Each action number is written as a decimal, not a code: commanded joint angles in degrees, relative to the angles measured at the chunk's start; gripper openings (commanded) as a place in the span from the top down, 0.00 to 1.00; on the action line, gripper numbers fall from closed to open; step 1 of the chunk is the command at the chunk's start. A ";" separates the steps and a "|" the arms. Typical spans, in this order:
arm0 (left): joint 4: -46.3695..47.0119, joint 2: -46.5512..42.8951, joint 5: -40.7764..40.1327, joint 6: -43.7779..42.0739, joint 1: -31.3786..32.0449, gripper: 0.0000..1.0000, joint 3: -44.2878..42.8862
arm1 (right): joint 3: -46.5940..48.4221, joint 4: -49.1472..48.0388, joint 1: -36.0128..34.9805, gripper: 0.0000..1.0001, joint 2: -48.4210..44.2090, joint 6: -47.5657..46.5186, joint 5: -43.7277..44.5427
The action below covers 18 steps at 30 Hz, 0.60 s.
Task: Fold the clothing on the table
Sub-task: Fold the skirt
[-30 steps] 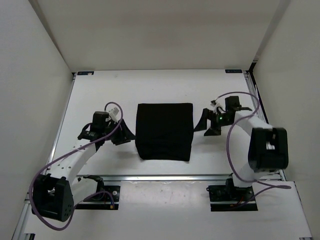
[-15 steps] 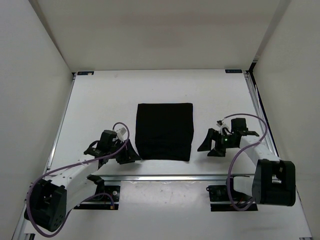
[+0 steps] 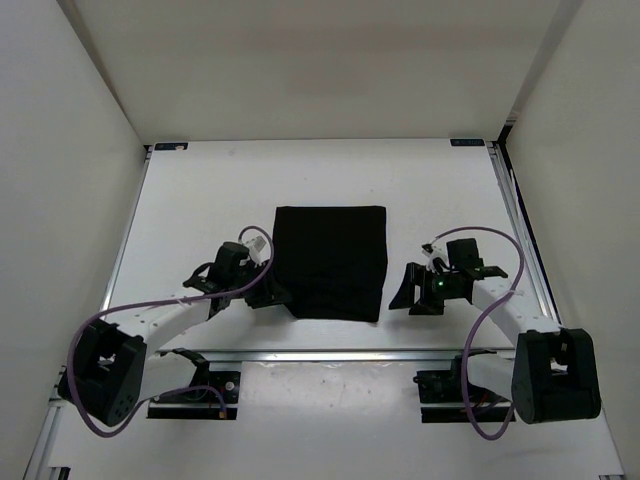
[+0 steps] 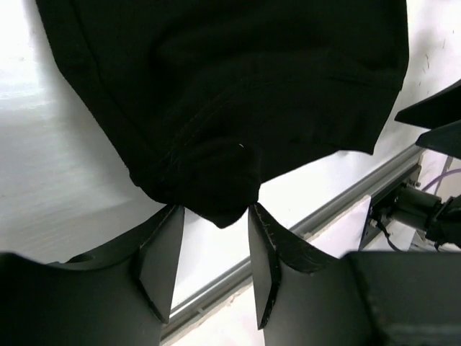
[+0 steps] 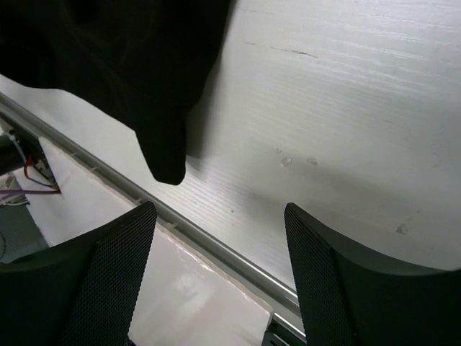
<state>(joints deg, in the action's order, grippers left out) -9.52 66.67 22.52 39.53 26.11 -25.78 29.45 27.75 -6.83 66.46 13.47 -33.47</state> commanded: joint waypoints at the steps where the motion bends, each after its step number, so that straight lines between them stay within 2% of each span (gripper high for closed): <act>1: 0.29 -1.19 -2.21 -0.51 0.43 0.49 -1.82 | 0.17 -3.75 -1.69 0.22 -1.07 2.17 4.03; 4: -2.07 -5.22 -3.27 0.37 -0.26 0.52 -1.64 | -0.45 -6.04 -1.78 0.22 0.07 2.44 3.42; 6: -2.61 -8.04 -2.75 0.90 -1.14 0.66 -1.21 | -0.45 -7.43 -1.70 0.22 1.30 2.17 1.32; 8: -2.79 -11.11 -2.48 2.04 -2.72 0.73 -0.15 | -0.27 -9.45 -3.36 0.22 2.79 1.90 0.95; 13: -2.44 -11.49 -2.58 2.05 -3.61 0.78 -0.24 | -0.97 -13.59 -3.28 0.22 4.38 4.81 1.04; 15: -0.77 -9.38 -1.61 2.04 -2.65 0.74 -0.50 | -0.89 -13.69 -2.84 0.22 5.34 4.20 0.78; 18: 0.11 -5.16 -0.21 0.91 -1.68 0.57 -1.98 | 0.34 -13.77 -5.12 0.22 7.10 3.40 0.78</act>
<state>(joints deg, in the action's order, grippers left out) -10.74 59.09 20.43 41.15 23.53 -26.11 29.08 16.25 -10.46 72.12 17.19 -31.68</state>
